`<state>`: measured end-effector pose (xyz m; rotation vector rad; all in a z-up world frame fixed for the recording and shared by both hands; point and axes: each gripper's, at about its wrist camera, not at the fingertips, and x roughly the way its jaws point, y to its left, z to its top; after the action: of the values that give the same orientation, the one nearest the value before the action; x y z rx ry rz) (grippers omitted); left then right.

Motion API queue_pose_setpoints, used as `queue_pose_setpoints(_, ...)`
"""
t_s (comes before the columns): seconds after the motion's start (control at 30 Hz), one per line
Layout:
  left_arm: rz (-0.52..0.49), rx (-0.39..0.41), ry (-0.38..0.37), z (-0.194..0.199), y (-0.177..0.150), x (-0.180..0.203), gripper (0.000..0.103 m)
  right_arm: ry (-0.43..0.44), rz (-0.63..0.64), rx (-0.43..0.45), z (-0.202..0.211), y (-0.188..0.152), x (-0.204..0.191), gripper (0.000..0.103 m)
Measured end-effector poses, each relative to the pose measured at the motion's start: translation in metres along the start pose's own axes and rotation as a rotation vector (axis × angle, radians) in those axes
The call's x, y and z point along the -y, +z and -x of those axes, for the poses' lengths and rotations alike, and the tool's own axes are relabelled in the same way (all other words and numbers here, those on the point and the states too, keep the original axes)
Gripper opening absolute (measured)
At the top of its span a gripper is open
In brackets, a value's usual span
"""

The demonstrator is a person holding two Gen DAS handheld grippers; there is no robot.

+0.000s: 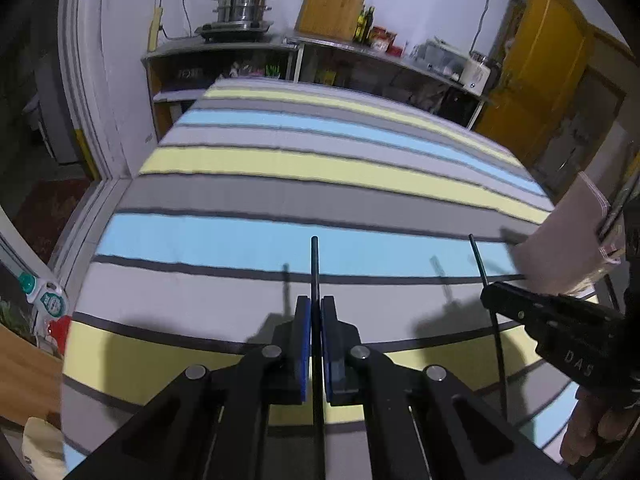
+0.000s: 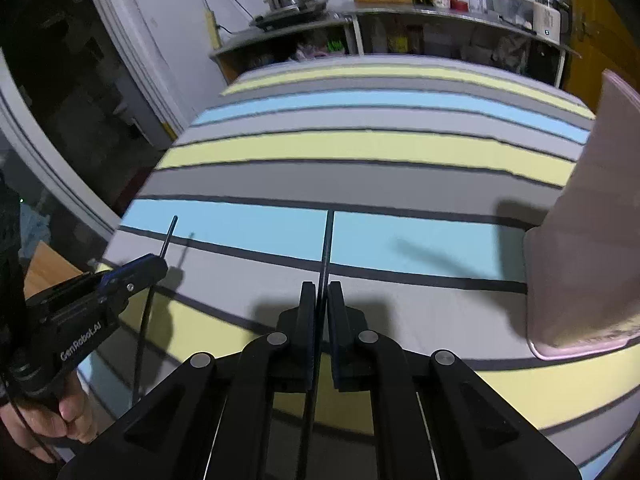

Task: Organize utensils
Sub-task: 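Grasp a black chopstick with the left gripper while the right gripper grasps another, then carry the black chopsticks in both grippers over the pink basket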

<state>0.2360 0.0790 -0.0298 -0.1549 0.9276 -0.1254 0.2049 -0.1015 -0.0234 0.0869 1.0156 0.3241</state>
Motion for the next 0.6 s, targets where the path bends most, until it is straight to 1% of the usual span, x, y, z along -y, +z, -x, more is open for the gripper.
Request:
queue_pose_setpoints(0.33, -0.023, 0.113, -0.077, 0.082, 0.014, 0.015, 0.004, 0.057, 0.033, 0.147, 0.085, -0.004, -0.016, 0.005)
queue_pose_setpoints(0.6, -0.059, 0.176, -0.134, 0.126, 0.026, 0.037, 0.004, 0.072, 0.032, 0.247, 0.139, -0.004, -0.017, 0.005)
